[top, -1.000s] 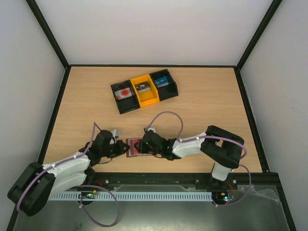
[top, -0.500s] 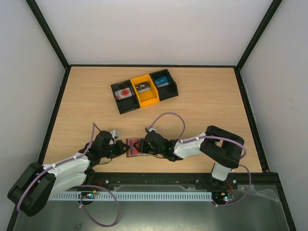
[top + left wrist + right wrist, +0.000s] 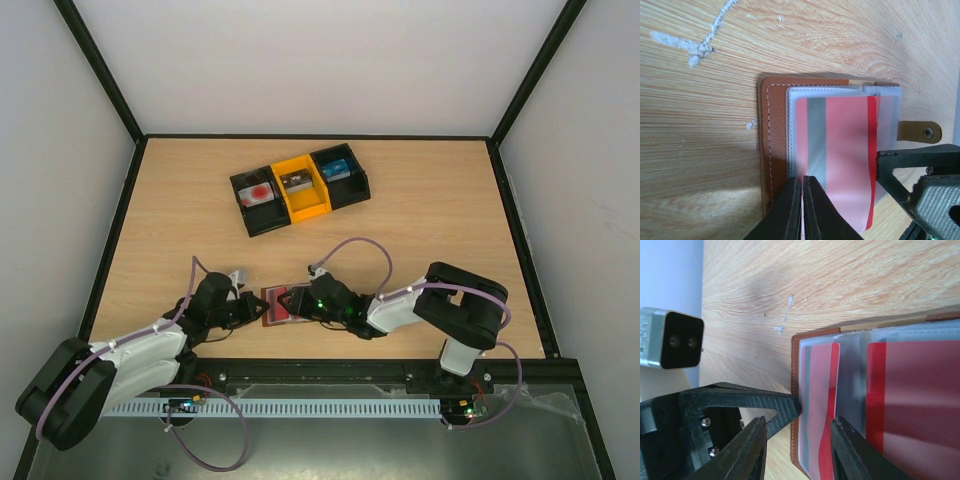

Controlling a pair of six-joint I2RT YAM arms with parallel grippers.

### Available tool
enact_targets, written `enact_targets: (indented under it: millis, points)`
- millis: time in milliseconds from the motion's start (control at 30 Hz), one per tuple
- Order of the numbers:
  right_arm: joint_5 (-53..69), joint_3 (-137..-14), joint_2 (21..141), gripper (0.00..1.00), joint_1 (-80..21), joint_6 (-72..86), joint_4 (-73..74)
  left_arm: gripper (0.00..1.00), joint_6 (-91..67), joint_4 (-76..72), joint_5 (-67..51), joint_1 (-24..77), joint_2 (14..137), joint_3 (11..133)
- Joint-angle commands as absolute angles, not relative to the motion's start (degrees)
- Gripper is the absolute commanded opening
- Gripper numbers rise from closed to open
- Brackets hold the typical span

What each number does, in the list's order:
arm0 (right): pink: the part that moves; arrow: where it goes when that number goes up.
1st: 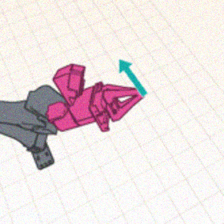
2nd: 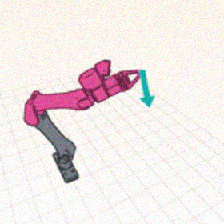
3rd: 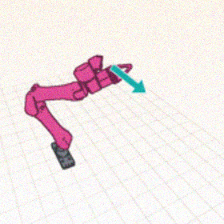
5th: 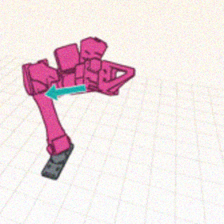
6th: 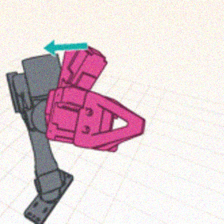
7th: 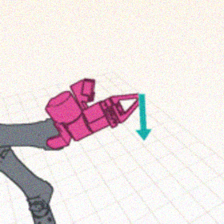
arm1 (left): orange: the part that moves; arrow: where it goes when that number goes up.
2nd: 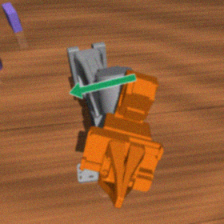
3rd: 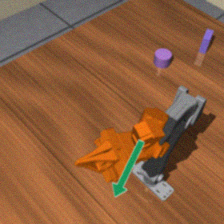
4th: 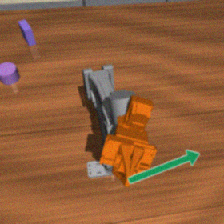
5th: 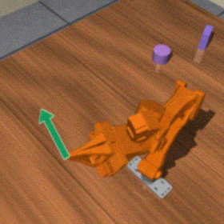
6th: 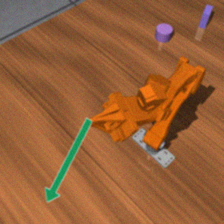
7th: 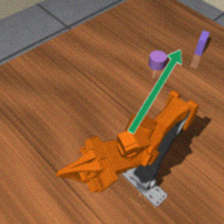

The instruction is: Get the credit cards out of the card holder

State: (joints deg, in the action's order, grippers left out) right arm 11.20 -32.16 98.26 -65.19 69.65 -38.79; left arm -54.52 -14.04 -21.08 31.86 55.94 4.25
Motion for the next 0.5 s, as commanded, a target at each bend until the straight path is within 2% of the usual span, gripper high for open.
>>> enact_targets:
  millis: [0, 233, 467]
  points:
    - [13.55, -30.97, 98.25, 0.35, -65.26, 72.42, -47.46, 0.06, -54.84, -13.35, -21.74, 31.82, 55.49, 2.55]
    - [14.39, -28.18, 99.81, 0.31, -65.17, 76.15, -57.95, 0.06, -55.24, -13.57, -22.04, 31.81, 54.80, 2.22]
    - [15.89, -28.74, 102.62, 0.31, -65.02, 78.54, -59.15, 0.06, -56.16, -14.41, -22.39, 31.86, 54.14, 1.22]
